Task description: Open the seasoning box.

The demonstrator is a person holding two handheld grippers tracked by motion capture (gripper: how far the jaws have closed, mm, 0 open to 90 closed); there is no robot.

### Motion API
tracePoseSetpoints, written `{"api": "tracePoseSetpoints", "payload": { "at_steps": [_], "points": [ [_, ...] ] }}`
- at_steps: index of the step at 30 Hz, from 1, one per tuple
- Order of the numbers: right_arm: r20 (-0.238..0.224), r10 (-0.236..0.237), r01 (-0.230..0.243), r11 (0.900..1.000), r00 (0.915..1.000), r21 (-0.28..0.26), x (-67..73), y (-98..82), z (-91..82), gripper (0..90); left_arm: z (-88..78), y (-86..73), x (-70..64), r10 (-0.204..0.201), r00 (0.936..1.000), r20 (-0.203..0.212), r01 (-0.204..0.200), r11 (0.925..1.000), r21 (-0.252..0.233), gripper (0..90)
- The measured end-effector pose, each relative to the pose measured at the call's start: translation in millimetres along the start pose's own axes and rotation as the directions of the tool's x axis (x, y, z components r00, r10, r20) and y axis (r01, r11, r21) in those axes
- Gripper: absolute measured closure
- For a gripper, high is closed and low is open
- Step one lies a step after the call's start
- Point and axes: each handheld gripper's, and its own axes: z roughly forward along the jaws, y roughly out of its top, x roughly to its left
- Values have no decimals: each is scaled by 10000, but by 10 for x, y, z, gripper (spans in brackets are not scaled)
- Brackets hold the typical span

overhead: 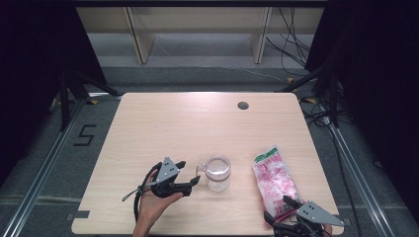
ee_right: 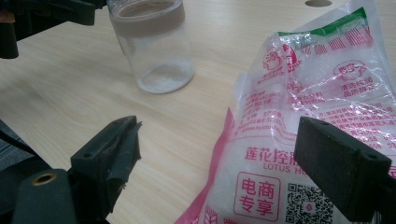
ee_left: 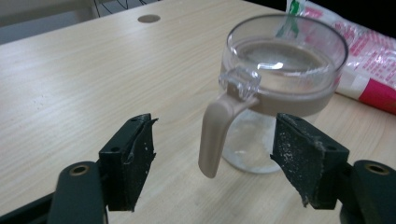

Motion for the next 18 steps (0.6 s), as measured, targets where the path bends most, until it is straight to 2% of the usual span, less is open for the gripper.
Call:
{"api": "tracePoseSetpoints", "payload": {
  "at_steps": [5, 7, 9, 11, 14, 15, 16, 17, 18],
  "points": [
    [-8, -130, 130, 9999, 9999, 94, -6, 2, 8, 153, -37, 120, -2, 239, 9997, 66, -237, 9993, -282, 350],
    [-18, -70, 70, 10000, 10000, 45, -2, 3, 10, 153, -51, 161, 8, 313, 9995, 66, -310, 9986, -437, 421],
    [-27, -108, 109, 9999, 9999, 92, -2, 4, 2, 153, -65, 197, 10, 642, 9979, 56, -638, 9963, -574, 532],
    [-33, -159, 159, 9998, 9999, 83, -2, 7, 5, 153, -80, 225, 0, 962, 9952, -162, -971, 9930, -674, 662],
    [-49, -91, 91, 9999, 9999, 76, -1, 3, 11, 153, -62, 256, -6, 1350, 9903, -344, -1373, 9875, -773, 808],
    [-1, -171, 171, 9998, 9999, 112, -1, 5, 6, 154, -54, 264, -4, 1505, 9880, -360, -1529, 9855, -743, 835],
    [18, 43, -44, 9998, 10000, 174, 17, 6, 2, 154, -41, 270, -11, 1501, 9882, -321, -1522, 9854, -768, 852],
    [-62, -227, 228, 9997, 9997, 34, -1, 7, 19, 154, -32, 275, -17, 1538, 9878, -240, -1552, 9850, -758, 867],
    [0, -135, 135, 9998, 9999, 163, 5, 6, 8, 154, -18, 279, -21, 1607, 9869, -158, -1614, 9840, -750, 881]
  ]
}}
